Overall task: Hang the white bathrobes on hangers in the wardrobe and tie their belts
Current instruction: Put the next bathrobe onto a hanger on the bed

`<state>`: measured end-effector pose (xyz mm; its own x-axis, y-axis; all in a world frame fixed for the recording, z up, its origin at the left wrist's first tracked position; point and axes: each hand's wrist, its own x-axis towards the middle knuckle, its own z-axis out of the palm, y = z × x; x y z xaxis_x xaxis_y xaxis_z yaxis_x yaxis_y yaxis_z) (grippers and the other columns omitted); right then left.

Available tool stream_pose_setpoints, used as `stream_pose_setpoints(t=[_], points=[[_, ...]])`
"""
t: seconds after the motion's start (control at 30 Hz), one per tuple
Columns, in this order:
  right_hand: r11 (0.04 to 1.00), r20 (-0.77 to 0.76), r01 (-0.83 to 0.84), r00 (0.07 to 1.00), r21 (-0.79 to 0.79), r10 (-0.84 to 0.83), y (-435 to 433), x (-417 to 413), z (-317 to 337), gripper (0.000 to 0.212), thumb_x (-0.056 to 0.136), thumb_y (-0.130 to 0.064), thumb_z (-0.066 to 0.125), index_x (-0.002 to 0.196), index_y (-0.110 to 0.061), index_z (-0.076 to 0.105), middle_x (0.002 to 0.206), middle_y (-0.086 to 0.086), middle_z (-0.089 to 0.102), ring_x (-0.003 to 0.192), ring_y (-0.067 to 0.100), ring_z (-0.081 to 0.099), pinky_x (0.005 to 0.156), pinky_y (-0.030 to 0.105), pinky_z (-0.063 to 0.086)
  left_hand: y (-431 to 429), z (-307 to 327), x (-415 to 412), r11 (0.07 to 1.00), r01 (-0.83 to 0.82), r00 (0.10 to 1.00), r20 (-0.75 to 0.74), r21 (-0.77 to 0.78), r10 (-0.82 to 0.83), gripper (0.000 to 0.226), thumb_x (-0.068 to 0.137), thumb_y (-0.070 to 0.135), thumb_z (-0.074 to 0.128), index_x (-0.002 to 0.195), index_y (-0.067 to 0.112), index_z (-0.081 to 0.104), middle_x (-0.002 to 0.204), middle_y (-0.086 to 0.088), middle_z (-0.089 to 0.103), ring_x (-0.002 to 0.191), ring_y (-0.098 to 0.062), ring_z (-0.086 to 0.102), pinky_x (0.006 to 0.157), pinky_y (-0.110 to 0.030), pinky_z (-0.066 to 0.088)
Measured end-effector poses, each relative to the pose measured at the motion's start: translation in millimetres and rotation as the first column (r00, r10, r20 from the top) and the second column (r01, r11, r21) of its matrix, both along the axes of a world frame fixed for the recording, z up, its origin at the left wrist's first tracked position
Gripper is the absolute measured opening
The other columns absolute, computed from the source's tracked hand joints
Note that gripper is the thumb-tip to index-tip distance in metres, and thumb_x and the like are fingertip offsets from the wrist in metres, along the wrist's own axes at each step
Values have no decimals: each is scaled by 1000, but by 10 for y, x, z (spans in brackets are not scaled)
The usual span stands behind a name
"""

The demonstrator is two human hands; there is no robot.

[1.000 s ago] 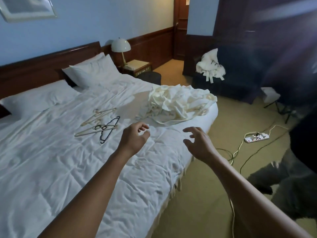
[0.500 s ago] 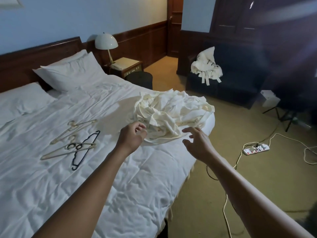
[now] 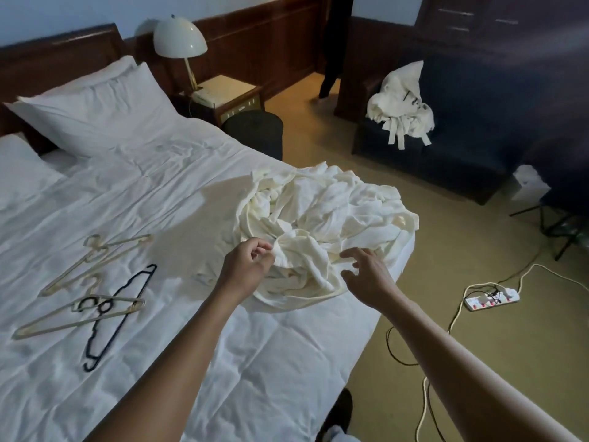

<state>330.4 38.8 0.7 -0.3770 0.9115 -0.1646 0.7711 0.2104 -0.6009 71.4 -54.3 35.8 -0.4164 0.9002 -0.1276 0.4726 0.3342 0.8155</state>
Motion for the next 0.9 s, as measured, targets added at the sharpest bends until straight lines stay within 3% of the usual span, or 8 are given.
stream_pose_setpoints(t=[0.1, 0.23, 0.43, 0.57, 0.67, 0.7, 0.8, 0.9], points=[[997, 66, -68, 995, -21, 69, 488, -218, -235, 44, 90, -20, 64, 133, -24, 59, 142, 4, 51, 117, 21, 60, 95, 31, 43, 345, -172, -80, 998, -49, 999, 1, -29, 50, 8, 89, 31, 69, 96, 30, 70, 98, 11, 68, 93, -1, 62, 75, -19, 47], [979, 103, -162, 979, -128, 175, 1138, -588, -616, 50, 87, -17, 64, 136, -20, 58, 142, 8, 51, 123, 25, 57, 101, 30, 43, 778, -463, -179, 983, -149, 989, 5, -110, 151, 14, 89, 30, 69, 103, 28, 70, 102, 10, 67, 98, -11, 64, 79, -27, 46], [934, 195, -236, 936, -267, 292, 1864, -1061, -1378, 73, 83, -25, 71, 148, -15, 39, 141, 16, 46, 126, 37, 50, 105, 41, 44, 1214, -1032, -252, 923, -286, 951, 44, -258, 307, 21, 91, 30, 69, 111, 28, 66, 110, 5, 66, 102, -15, 64, 73, -22, 43], [903, 241, -277, 900, -327, 363, 2145, -1267, -1899, 109, 70, -42, 84, 155, -25, 18, 153, 15, 28, 129, 43, 43, 102, 51, 46, 1356, -1413, -217, 885, -323, 931, 55, -335, 361, 32, 92, 31, 68, 123, 25, 64, 114, 4, 66, 104, -17, 64, 80, -26, 41], [883, 293, -290, 866, -369, 406, 2196, -1351, -2298, 122, 68, -43, 87, 158, -28, 5, 163, 14, 8, 127, 47, 45, 102, 53, 46, 1379, -1656, -184, 858, -350, 913, 66, -375, 402, 36, 92, 31, 68, 127, 25, 63, 116, 4, 65, 104, -16, 64, 82, -25, 41], [884, 290, -289, 867, -368, 404, 2184, -1352, -2408, 117, 71, -39, 85, 157, -27, 8, 161, 17, 16, 125, 47, 48, 102, 52, 47, 1359, -1720, -172, 851, -355, 909, 70, -388, 411, 35, 92, 31, 68, 127, 26, 63, 115, 5, 65, 104, -16, 64, 81, -25, 41], [891, 239, -314, 885, -329, 400, 2122, -1317, -2583, 72, 80, -24, 69, 144, -17, 36, 130, 20, 57, 116, 44, 57, 90, 43, 46, 1215, -1855, -129, 827, -383, 889, 78, -411, 450, 31, 91, 30, 69, 122, 27, 65, 112, 6, 65, 100, -14, 65, 80, -24, 42], [876, 157, -286, 916, -388, 369, 2019, -1311, -2463, 53, 79, -25, 65, 131, -18, 53, 116, 16, 67, 111, 39, 60, 83, 37, 44, 1018, -1897, -99, 800, -400, 867, 99, -447, 488, 26, 92, 31, 69, 118, 27, 65, 109, 6, 66, 100, -13, 65, 76, -20, 43]])
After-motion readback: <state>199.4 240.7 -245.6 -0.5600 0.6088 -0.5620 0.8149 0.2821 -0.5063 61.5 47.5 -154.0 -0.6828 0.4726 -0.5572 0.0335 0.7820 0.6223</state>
